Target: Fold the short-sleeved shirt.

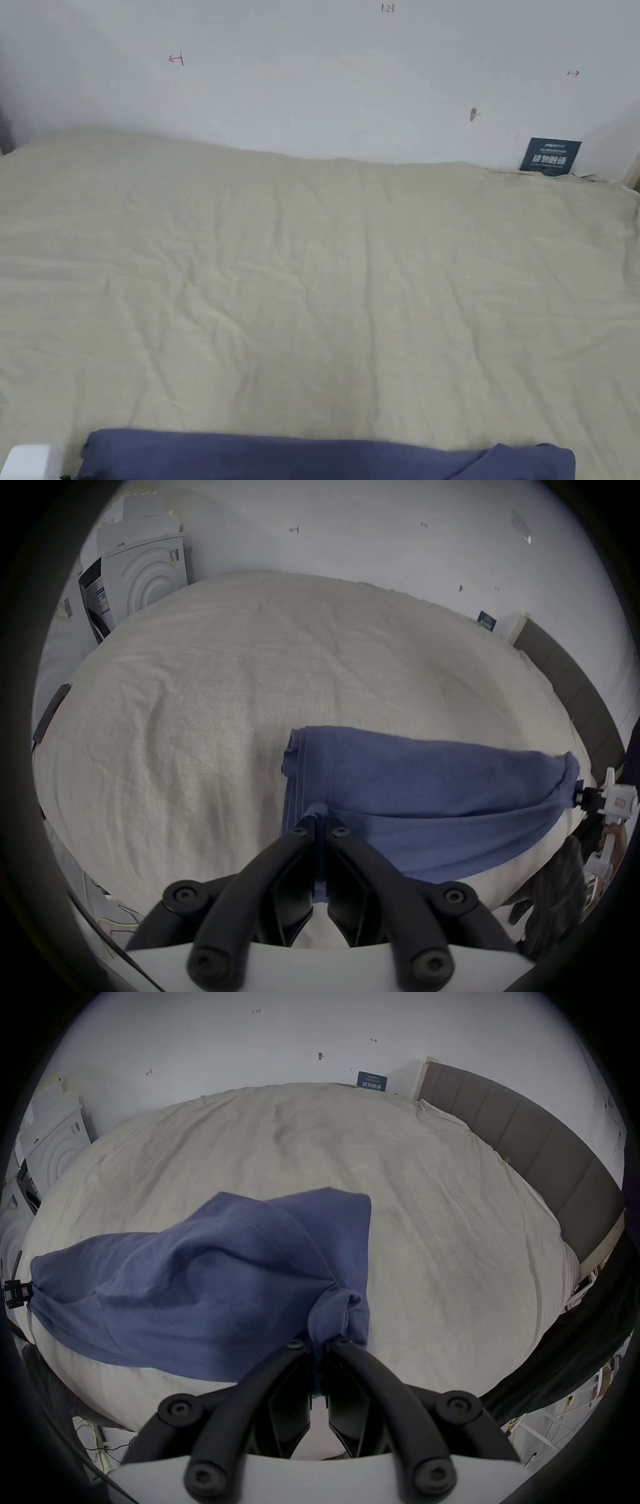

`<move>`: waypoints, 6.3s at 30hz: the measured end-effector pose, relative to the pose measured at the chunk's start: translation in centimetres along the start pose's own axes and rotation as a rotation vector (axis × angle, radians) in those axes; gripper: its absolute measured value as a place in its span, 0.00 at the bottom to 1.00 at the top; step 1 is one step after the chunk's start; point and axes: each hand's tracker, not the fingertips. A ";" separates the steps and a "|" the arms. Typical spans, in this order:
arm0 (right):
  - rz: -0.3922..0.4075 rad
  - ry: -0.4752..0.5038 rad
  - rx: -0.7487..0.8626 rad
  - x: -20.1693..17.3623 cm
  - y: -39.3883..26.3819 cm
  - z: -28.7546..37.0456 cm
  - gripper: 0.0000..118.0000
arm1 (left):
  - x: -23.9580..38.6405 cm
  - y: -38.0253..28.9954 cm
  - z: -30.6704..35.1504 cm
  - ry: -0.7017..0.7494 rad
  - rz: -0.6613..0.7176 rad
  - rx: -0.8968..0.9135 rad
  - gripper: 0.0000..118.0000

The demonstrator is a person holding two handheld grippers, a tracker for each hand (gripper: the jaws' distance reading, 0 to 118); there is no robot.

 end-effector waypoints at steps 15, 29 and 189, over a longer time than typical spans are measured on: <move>-0.008 0.089 0.389 -4.2 4.7 8.7 0.38 | 2.0 3.7 6.0 0.013 -0.047 0.390 0.61; -0.034 0.096 0.605 -8.9 6.0 7.5 0.00 | 7.0 2.5 5.7 0.044 -0.090 0.629 0.00; -0.028 0.177 0.467 -9.5 4.8 6.5 0.00 | 14.4 2.9 -5.4 -0.638 0.131 -0.315 0.21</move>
